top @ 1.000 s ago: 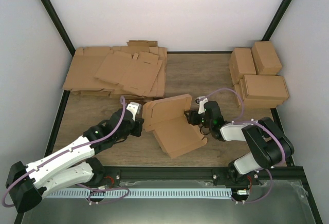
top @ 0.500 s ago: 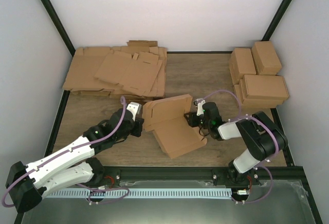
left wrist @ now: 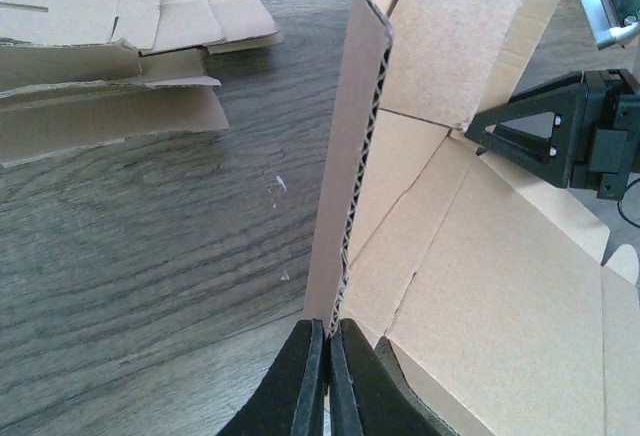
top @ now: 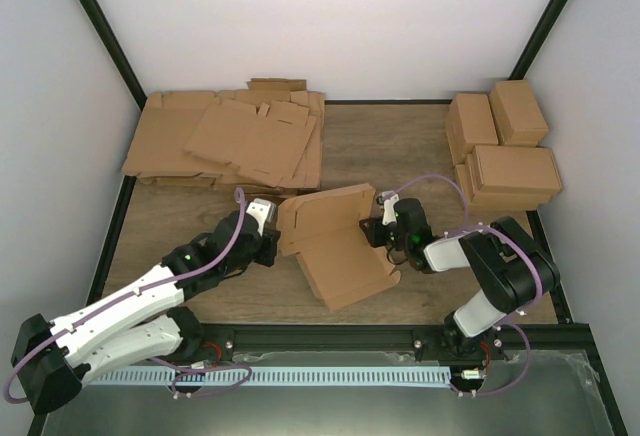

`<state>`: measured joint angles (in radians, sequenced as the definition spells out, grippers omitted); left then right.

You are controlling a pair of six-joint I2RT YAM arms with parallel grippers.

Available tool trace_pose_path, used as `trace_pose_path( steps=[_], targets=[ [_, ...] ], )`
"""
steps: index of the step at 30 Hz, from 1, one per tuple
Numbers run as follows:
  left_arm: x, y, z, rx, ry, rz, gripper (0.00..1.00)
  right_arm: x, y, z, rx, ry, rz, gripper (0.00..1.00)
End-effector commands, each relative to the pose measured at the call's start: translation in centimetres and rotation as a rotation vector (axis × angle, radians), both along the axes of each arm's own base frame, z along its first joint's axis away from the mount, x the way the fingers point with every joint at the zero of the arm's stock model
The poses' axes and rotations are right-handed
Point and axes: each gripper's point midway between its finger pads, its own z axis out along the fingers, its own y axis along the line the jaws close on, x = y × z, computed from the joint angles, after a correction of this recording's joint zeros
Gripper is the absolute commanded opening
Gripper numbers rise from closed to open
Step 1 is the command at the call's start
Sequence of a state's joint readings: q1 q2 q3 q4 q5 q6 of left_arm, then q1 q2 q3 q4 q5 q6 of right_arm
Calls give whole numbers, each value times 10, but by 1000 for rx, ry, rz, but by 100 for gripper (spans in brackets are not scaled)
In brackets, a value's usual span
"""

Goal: Fold the paper box

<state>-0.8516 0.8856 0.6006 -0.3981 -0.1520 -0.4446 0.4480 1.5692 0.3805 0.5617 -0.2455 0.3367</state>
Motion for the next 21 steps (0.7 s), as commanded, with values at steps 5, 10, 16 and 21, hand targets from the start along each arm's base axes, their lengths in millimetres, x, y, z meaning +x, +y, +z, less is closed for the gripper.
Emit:
trace_pose_path(
  steps=[5,10,16,21],
  targets=[
    [1,-6,11,-28,-19,-15,4,10,-2,19,25,-60,-31,30],
    [1,-7,12,-34,-20,-17,4,11,-4,23,25,-77,-41,25],
    [1,-8,12,-36,-19,-21,4,11,-5,24,20,-82,-53,14],
    [2,-10,14,-44,-20,-22,4,9,-7,29,25,-97,-68,11]
  ],
)
